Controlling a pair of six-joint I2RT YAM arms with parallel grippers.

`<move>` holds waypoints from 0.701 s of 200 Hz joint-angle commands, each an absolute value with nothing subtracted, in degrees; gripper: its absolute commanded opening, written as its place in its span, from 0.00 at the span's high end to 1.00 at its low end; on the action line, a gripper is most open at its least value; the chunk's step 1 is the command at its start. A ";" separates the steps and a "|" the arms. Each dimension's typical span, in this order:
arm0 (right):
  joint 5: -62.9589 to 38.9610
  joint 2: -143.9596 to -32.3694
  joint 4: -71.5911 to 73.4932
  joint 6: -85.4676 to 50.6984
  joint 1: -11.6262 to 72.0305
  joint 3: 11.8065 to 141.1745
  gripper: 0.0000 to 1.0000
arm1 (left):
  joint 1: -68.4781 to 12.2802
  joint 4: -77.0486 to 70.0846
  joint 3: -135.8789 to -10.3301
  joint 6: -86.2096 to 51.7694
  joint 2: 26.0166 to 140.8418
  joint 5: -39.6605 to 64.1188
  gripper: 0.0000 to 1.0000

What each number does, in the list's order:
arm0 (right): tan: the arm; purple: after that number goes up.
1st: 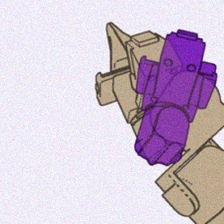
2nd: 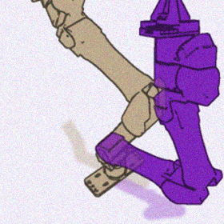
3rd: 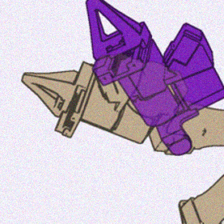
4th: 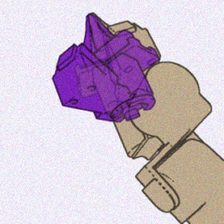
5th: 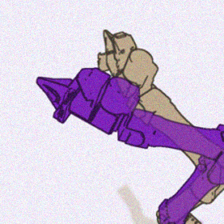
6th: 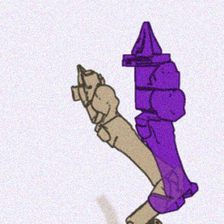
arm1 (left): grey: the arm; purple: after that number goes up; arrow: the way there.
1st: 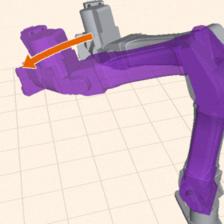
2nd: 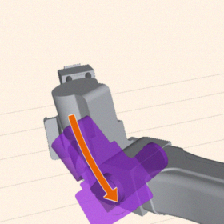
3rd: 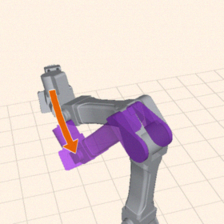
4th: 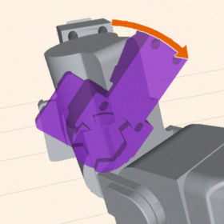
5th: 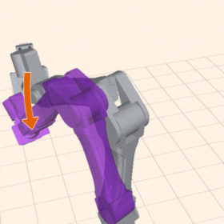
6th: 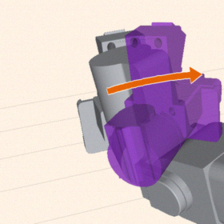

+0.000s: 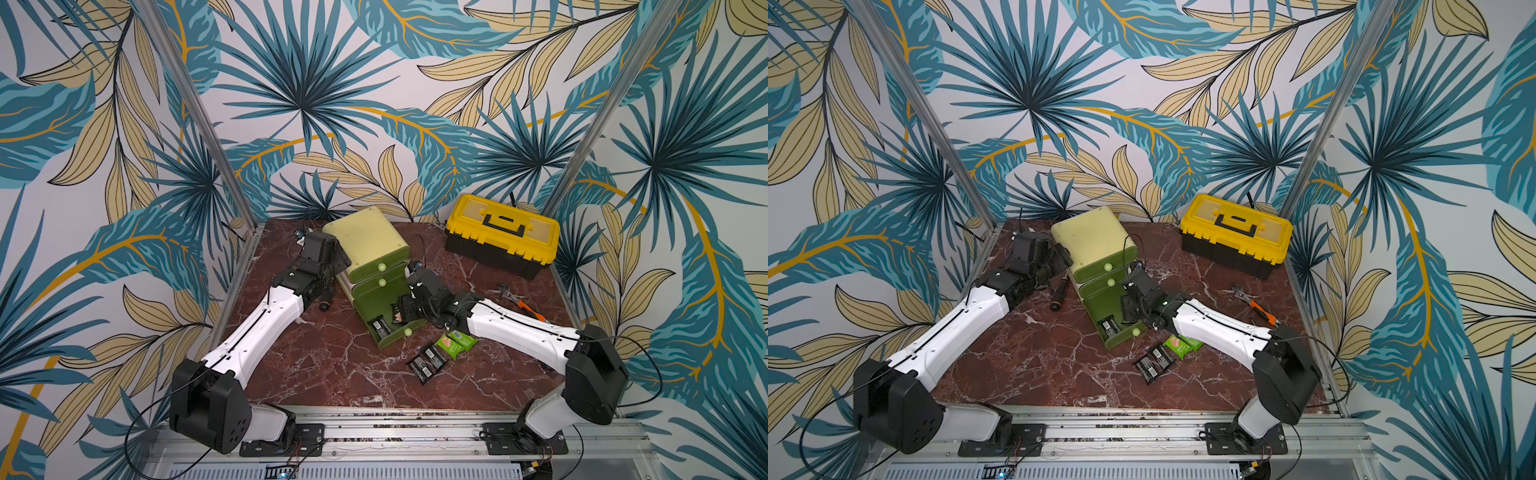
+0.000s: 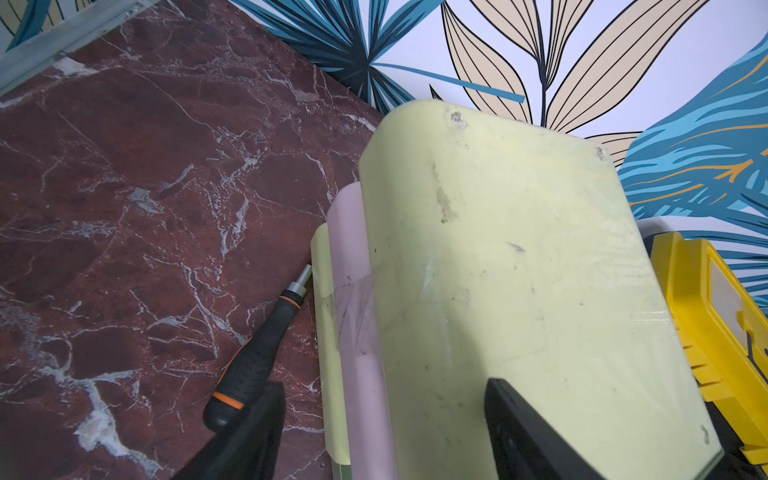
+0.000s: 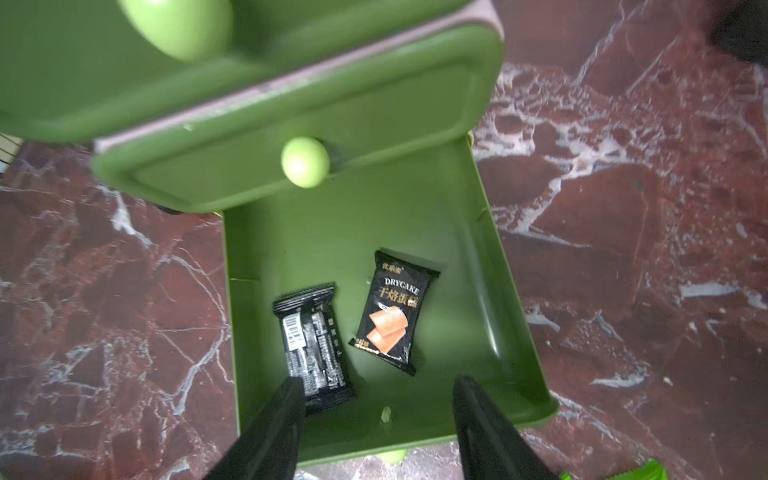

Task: Take the cookies out of the drawer
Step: Open the drawer in the storage box, then pick up the cookie from the drawer.

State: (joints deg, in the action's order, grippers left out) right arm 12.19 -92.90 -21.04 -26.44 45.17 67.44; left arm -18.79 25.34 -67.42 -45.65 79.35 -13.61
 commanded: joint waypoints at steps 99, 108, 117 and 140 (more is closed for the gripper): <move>13.00 -110.77 -25.36 -31.64 44.38 77.57 0.36 | -18.37 28.26 -65.29 -45.26 78.48 -12.83 0.20; 13.01 -111.42 -25.31 -31.57 44.38 78.07 0.36 | -18.35 28.12 -65.34 -45.22 78.56 -12.85 0.20; 13.13 -111.99 -25.40 -31.58 44.34 78.52 0.36 | -18.31 28.04 -65.37 -45.18 78.64 -12.83 0.20; 13.78 -113.60 -25.46 -32.13 44.38 79.33 0.36 | -18.37 27.87 -65.61 -45.11 78.75 -12.74 0.20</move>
